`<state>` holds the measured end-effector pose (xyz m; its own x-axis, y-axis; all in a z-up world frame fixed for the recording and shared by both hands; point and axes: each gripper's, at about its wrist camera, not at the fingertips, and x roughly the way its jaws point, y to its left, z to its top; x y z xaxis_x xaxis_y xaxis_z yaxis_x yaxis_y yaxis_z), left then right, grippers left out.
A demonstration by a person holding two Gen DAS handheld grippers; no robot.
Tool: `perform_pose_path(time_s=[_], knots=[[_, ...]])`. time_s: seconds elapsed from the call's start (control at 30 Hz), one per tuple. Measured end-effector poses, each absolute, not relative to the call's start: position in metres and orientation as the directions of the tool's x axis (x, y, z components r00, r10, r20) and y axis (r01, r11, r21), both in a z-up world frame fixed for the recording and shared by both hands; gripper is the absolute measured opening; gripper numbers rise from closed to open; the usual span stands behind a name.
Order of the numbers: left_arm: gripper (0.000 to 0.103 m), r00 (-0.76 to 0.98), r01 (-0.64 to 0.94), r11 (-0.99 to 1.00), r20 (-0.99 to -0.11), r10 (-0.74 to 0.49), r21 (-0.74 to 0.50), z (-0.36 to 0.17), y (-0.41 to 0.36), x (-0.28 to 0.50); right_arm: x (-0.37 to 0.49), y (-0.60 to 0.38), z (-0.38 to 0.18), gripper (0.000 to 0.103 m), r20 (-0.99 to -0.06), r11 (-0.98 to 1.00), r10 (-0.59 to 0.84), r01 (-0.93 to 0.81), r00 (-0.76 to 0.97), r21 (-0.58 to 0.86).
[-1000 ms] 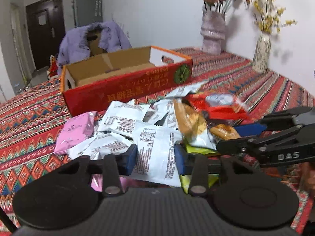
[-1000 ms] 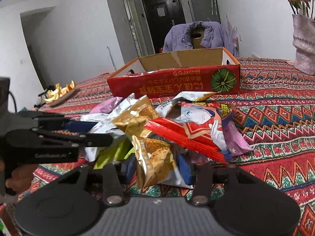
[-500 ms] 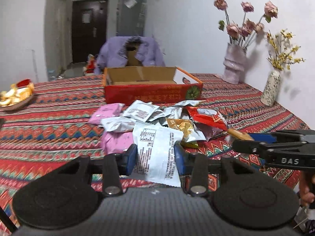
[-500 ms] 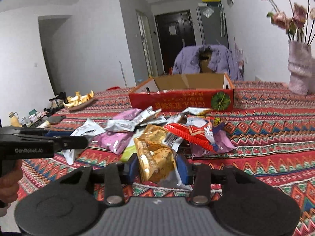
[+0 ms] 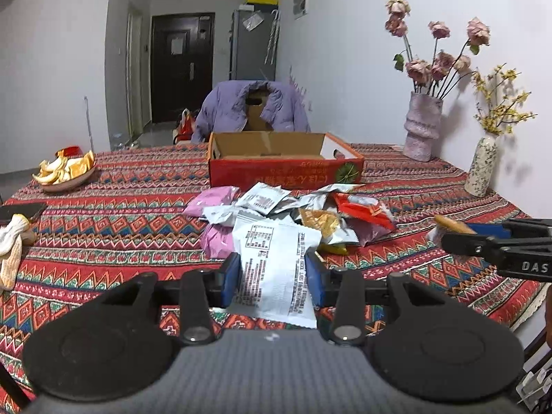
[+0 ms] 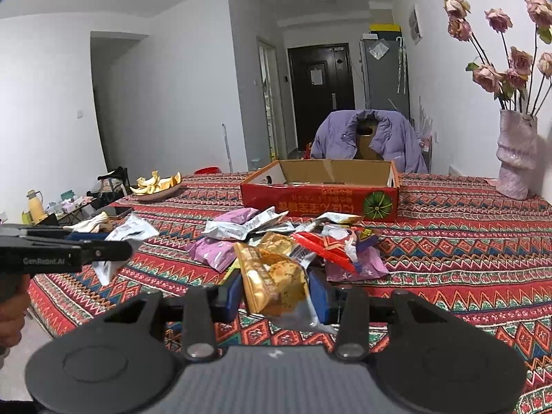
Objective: Organize snacks
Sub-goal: 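Lift the white packets and carry both tools over the open cardboard box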
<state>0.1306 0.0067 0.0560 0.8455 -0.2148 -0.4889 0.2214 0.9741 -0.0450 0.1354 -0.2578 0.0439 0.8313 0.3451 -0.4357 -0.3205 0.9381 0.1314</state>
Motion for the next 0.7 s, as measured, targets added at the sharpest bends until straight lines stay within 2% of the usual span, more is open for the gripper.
perform_pose_path(time_s=[0.1, 0.17, 0.27, 0.3, 0.33, 0.57, 0.6, 0.67, 0.7], knots=[[0.041, 0.839, 0.238, 0.969, -0.490, -0.236, -0.059, 0.061, 0.009, 0.141, 0.142, -0.264, 0.050, 0.040, -0.427, 0.937, 0.348, -0.321, 0.835, 0.135], [0.041, 0.835, 0.259, 0.964, -0.488, -0.255, -0.061, 0.065, 0.010, 0.151, 0.151, -0.270, 0.053, 0.034, -0.419, 0.932, 0.362, -0.325, 0.832, 0.161], [0.041, 0.832, 0.264, 0.963, -0.492, -0.257, -0.058, 0.072, 0.011, 0.169, 0.167, -0.274, 0.058, 0.032, -0.420, 0.934, 0.357, -0.319, 0.834, 0.160], [0.041, 0.833, 0.265, 0.963, -0.489, -0.258, -0.057, 0.074, 0.012, 0.176, 0.173, -0.275, 0.058, 0.028, -0.421, 0.937, 0.349, -0.313, 0.837, 0.155], [0.041, 0.833, 0.262, 0.963, -0.491, -0.257, -0.059, 0.075, 0.012, 0.183, 0.181, -0.277, 0.058, 0.024, -0.429, 0.942, 0.335, -0.298, 0.839, 0.152], [0.041, 0.830, 0.243, 0.968, -0.504, -0.239, -0.059, 0.083, 0.016, 0.233, 0.230, -0.285, 0.048, 0.017, -0.488, 0.947, 0.319, -0.287, 0.812, 0.142], [0.041, 0.829, 0.245, 0.968, -0.504, -0.242, -0.062, 0.082, 0.017, 0.237, 0.232, -0.288, 0.046, 0.018, -0.504, 0.944, 0.329, -0.298, 0.799, 0.143], [0.041, 0.824, 0.250, 0.966, -0.508, -0.250, -0.070, 0.077, 0.019, 0.241, 0.235, -0.293, 0.038, 0.032, -0.541, 0.943, 0.325, -0.310, 0.775, 0.122], [0.041, 0.821, 0.250, 0.966, -0.513, -0.250, -0.071, 0.073, 0.020, 0.243, 0.235, -0.296, 0.031, 0.060, -0.560, 0.950, 0.301, -0.295, 0.772, 0.103]])
